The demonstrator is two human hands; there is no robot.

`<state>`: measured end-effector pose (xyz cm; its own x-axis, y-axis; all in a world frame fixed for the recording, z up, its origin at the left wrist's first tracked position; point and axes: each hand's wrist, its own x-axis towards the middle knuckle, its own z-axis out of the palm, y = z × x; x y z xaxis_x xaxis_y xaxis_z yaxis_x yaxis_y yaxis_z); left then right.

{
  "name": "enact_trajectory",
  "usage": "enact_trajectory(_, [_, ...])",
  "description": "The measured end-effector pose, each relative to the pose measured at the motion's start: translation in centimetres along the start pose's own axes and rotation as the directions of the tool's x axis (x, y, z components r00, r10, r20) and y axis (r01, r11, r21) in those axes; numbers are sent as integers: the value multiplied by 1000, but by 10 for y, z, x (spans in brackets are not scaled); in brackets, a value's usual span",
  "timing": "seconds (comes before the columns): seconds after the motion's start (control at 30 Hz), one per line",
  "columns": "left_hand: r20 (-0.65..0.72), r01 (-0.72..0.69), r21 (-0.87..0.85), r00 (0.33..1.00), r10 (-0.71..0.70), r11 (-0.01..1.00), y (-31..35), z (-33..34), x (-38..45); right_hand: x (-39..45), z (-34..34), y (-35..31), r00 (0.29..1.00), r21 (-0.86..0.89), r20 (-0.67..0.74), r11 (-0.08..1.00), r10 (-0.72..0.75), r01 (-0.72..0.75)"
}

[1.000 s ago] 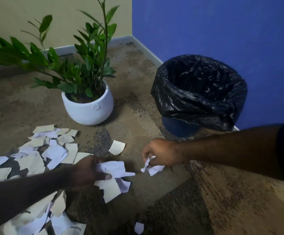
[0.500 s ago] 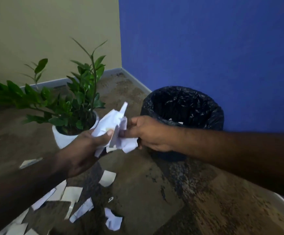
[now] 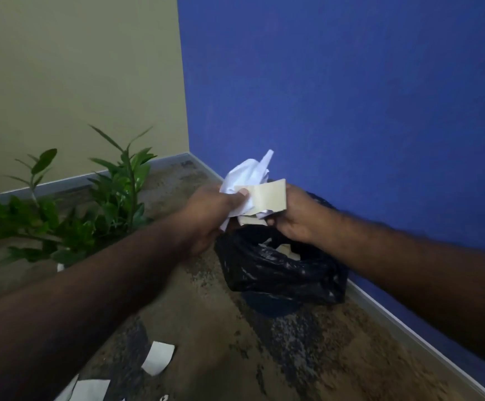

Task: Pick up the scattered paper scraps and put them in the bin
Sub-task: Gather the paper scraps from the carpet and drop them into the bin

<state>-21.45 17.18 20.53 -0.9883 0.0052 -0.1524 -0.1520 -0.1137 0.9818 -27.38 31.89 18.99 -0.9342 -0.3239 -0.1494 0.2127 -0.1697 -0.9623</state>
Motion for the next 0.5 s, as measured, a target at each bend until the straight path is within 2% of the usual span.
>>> enact_trajectory(0.1, [-59, -15, 73, 998, 20, 997, 0, 30, 14, 3, -25, -5, 972, -33, -224, 996, 76, -86])
enact_trajectory(0.2, [-73, 53, 26, 996, -51, 998, -15, 50, 25, 4, -44, -6, 907, -75, -394, 979, 147, -191])
enact_trajectory(0.33, [78, 161, -66, 985, -156, 985, -24, 61, 35, 2, -61, -3, 881, -176, -438, 944, 178, -278])
enact_trajectory(0.5, [135, 177, -41, 976, -170, 983, -24, 62, 42, 8, -74, 0, 886, -193, -413, 930, 211, -312])
